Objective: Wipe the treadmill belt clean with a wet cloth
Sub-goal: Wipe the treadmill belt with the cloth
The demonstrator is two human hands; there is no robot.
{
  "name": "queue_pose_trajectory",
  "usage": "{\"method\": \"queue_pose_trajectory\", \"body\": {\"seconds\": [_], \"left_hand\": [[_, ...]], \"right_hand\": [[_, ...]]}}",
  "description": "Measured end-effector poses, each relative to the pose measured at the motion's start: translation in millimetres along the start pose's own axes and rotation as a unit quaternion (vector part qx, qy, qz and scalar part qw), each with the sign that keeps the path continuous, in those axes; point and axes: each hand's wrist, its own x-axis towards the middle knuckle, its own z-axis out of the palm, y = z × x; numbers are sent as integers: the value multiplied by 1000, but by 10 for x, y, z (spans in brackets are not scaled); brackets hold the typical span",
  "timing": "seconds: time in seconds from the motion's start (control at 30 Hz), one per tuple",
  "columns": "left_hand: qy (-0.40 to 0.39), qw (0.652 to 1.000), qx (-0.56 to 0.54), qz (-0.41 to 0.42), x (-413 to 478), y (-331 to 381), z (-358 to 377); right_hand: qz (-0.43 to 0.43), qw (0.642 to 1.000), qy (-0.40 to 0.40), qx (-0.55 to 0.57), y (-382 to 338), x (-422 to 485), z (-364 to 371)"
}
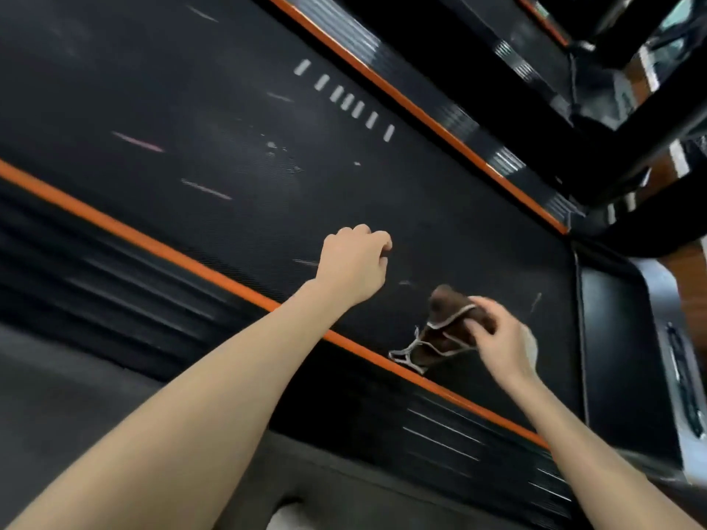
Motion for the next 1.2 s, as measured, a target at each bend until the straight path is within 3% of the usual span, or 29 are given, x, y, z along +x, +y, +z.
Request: {"method": "queue_pose_trajectory", "body": {"seconds": [0.1,0.2,0.33,0.53,0.8,0.9,1.0,1.2], "left_hand": [[-2,998,25,58,338,35,445],[11,991,56,121,669,73,784],[26,974,91,206,1025,281,1099],[18,953,121,278,1130,686,1508],[-32,946,130,295,868,1081,2121],[-32,944,147,294,922,1244,2374],[-27,945,170,279,1012,1367,2574],[-35,936,248,248,1324,1578,2846]], "right_hand": [[-84,989,-110,-61,319,16,430],[-92,975,-201,17,529,43,628],[-176,980,-87,-14,646,97,768],[-147,989,-25,17,1060,69,745],[113,989,77,-61,2785,-182,283],[160,986,33,20,2979,-264,282],[132,991,15,1,2924,-325,391],[44,996,75,-17,3129,-293,326]]}}
